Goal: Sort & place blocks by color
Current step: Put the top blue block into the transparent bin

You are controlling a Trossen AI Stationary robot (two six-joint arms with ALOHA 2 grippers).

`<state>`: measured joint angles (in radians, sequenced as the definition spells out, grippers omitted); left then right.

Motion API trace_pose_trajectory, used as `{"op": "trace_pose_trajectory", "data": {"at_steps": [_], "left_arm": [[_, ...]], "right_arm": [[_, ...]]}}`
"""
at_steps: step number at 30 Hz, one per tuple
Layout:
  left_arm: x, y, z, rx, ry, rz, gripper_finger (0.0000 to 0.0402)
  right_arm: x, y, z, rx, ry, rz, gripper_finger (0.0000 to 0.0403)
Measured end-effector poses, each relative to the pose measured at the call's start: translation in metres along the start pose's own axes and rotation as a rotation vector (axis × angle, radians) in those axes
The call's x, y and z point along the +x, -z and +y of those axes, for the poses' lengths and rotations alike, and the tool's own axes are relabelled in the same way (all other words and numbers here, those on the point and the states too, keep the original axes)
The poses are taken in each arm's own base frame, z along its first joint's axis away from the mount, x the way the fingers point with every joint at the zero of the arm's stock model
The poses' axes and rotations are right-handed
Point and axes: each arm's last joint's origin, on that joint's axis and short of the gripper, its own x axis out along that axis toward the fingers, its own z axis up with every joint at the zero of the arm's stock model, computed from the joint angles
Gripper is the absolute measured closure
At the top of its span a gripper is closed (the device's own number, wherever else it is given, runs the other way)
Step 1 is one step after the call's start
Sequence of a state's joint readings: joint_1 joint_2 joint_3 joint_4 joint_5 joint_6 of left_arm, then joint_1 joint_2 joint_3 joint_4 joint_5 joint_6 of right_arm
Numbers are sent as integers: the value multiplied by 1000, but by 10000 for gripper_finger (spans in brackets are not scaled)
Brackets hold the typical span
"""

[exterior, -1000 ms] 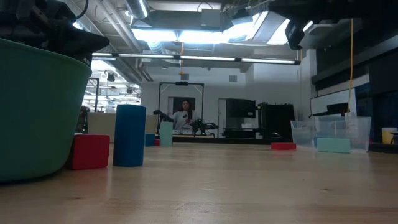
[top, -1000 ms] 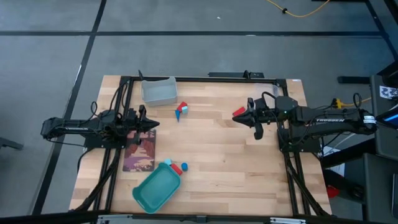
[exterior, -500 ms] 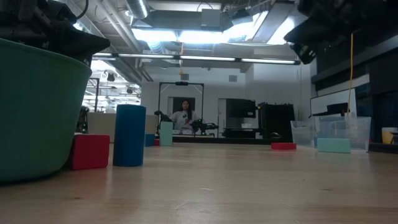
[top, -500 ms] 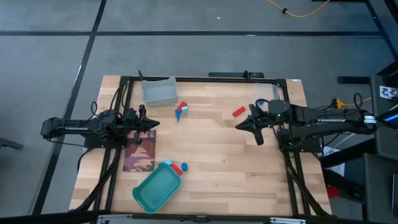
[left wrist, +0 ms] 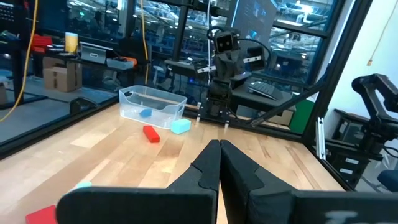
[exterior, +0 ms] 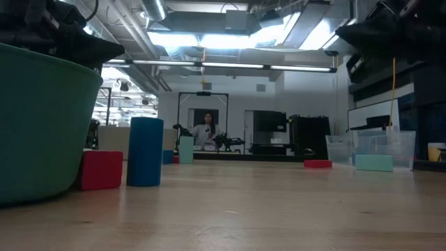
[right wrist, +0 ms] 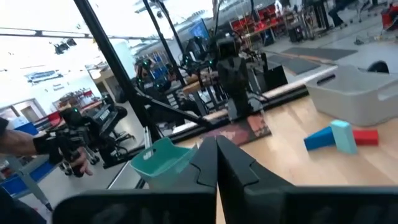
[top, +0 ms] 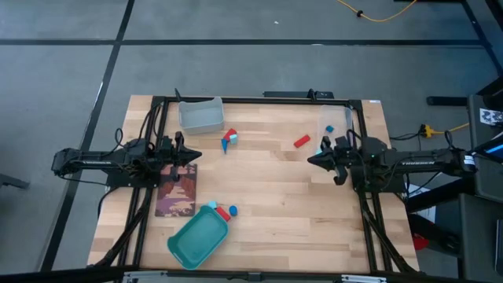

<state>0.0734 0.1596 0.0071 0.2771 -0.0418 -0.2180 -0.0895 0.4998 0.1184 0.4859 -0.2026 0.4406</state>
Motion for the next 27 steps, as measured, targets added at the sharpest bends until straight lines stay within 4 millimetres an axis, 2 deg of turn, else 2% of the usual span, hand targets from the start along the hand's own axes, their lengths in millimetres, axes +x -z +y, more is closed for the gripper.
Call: {"op": "trace_pose_trajectory", "data": {"at_steps": [8, 11, 13, 16, 21, 27], "left_arm": [[0, 0, 0, -12, 0, -2, 401], [0, -7, 0, -60, -18, -79, 401], [-1, -19, -2, -78, -29, -179, 401], [1, -44, -6, -45, -72, -235, 401], [14, -89, -15, 88, -149, -190, 401], [19, -118, -20, 145, -209, -174, 401]], "right_arm": [[0, 0, -1, 6, 23, -2, 403], [0, 0, -1, 29, 27, -5, 403], [0, 0, -1, 28, 26, -7, 403], [0, 0, -1, 28, 30, -9, 403], [0, 0, -2, 27, 49, -19, 403], [0, 0, -2, 29, 49, -19, 403]]}}
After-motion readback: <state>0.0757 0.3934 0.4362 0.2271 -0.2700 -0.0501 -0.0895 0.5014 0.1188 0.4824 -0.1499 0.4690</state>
